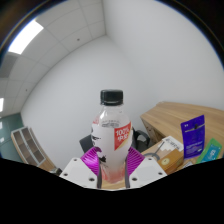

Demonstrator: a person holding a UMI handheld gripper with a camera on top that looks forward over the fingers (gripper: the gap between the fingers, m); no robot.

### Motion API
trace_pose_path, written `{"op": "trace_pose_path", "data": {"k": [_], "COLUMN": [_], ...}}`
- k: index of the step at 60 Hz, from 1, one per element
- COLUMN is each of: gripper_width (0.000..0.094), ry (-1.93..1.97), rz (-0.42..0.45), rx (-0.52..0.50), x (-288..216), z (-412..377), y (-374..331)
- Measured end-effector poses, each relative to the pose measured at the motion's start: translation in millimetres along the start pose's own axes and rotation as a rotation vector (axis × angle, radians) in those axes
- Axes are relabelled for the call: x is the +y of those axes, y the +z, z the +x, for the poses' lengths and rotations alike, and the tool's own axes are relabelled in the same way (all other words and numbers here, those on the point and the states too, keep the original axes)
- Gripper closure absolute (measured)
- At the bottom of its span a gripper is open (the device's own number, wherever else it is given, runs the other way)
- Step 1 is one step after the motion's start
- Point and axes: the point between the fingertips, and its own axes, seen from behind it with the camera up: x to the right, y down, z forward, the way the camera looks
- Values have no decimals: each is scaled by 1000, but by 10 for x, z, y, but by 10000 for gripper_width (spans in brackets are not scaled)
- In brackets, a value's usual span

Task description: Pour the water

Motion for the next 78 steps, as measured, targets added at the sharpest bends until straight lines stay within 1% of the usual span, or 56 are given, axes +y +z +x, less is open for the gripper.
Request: {"op": "trace_pose_path", "data": {"k": [4,9,15,24,42,43,44,52,56,57,61,64,65,67,70,73,78], "gripper_width": [626,626,627,625,624,620,622,599,541,539,464,419,390,283,70,97,72], "ry": [-164,-338,-461,-495,-501,-498,-501,-485,-494,-500,-519,-520,-519,-514,-501,-494,-499], "rz": [13,-14,-71,-162,-245,-248,-222,-214,-214,-211,-216,-233,-242,-261,-277,-292,-306], "rx": [77,168,206,232,222,220,214,217,217,215,220,230,236,243,236,245,279], "x": [2,120,469,877,1455,1451,1422,1437,1445,1440,1439,1447,1458,1480,1491,1474,1410], "z": [378,842,1161,1668,1952,1954,1940,1968,1943,1934,1942,1964,1976,1979,1947,1915,1856], "y": [-79,-76,-107,-23,-8,-10,-4,-15,-20,-18,-22,-40,-50,-76,-115,-198,-388]}}
